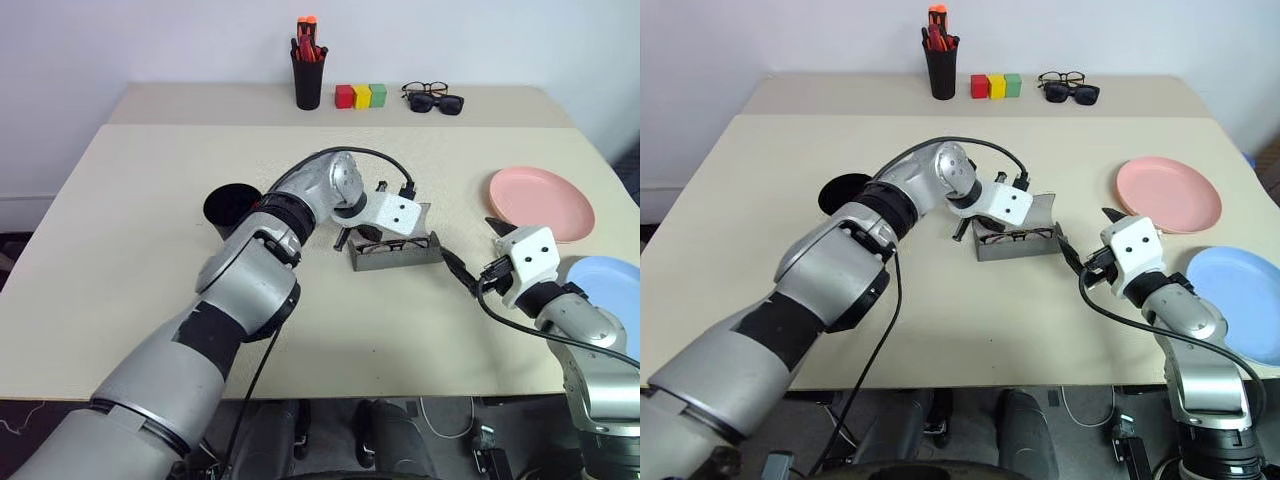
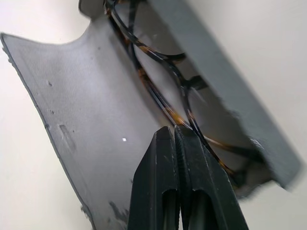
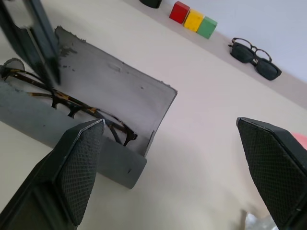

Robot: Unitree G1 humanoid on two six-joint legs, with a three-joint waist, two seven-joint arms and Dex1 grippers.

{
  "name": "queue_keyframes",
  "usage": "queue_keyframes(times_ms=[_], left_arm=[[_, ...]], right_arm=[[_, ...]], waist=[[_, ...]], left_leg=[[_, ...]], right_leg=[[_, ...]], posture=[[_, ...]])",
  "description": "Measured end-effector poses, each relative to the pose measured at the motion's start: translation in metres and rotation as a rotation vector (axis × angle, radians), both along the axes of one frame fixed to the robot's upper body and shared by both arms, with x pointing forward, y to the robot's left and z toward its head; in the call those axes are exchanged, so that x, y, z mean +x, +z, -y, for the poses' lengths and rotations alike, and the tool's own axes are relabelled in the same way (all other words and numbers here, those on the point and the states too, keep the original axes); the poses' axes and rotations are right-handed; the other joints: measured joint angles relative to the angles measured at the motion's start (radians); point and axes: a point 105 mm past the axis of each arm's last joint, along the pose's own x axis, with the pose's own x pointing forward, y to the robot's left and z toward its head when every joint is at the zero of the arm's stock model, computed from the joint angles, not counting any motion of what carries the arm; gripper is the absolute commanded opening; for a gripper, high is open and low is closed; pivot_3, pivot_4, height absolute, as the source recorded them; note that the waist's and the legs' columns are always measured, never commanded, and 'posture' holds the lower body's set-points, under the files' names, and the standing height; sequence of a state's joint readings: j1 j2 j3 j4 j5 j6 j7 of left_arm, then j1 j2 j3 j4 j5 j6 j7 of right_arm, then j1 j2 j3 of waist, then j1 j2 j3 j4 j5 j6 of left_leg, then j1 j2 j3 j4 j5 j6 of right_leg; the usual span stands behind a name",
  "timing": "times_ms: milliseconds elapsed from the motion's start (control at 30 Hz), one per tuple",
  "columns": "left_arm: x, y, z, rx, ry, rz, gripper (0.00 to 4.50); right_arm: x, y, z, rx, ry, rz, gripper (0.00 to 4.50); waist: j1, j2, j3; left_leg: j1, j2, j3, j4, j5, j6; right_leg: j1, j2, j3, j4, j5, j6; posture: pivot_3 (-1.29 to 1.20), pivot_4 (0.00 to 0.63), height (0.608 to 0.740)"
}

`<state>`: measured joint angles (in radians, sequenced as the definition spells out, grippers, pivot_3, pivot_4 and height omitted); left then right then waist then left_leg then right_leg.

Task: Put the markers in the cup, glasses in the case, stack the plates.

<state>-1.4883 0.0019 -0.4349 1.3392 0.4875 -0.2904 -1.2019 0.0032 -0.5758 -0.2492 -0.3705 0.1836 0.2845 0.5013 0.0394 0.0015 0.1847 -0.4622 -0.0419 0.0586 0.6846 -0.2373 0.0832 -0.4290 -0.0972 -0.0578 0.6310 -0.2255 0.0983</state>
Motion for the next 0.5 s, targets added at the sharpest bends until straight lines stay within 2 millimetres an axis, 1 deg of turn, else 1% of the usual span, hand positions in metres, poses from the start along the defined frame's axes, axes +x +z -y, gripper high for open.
queue_keyframes(times_ms=[200, 267, 367, 500], left_arm=[[-0.010, 0.013, 0.004, -0.059, -0.060, -0.072, 0.06], [-0.012, 0.018, 0.008, -0.079, -0.083, -0.066, 0.06], [-0.015, 0.019, 0.012, -0.103, -0.100, -0.070, 0.06], [-0.017, 0.011, 0.014, -0.125, -0.100, -0.083, 0.06]], right_arm=[[0.003, 0.005, -0.002, -0.005, 0.027, 0.003, 4.50], [0.009, 0.004, -0.002, 0.001, 0.035, -0.004, 4.50], [0.016, -0.006, -0.003, -0.002, 0.054, -0.038, 4.50], [0.022, -0.022, 0.000, -0.005, 0.058, -0.084, 4.50]], waist=[[-0.001, 0.000, 0.000], [-0.001, 0.000, 0.000], [-0.001, 0.000, 0.000], [0.000, 0.000, 0.000]], left_leg=[[0.000, 0.000, 0.000, 0.000, 0.000, 0.000], [0.000, 0.000, 0.000, 0.000, 0.000, 0.000], [0.000, 0.000, 0.000, 0.000, 0.000, 0.000], [0.000, 0.000, 0.000, 0.001, 0.000, 0.000]], right_leg=[[0.000, 0.000, 0.000, 0.000, 0.000, 0.000], [0.000, 0.000, 0.000, 0.000, 0.000, 0.000], [0.000, 0.001, 0.000, 0.000, 0.000, 0.000], [0.000, 0.001, 0.000, 0.001, 0.000, 0.000]], posture=[[0.00, 0.150, 0.740], [0.00, 0.150, 0.740], [0.00, 0.150, 0.740], [0.00, 0.150, 0.740]])
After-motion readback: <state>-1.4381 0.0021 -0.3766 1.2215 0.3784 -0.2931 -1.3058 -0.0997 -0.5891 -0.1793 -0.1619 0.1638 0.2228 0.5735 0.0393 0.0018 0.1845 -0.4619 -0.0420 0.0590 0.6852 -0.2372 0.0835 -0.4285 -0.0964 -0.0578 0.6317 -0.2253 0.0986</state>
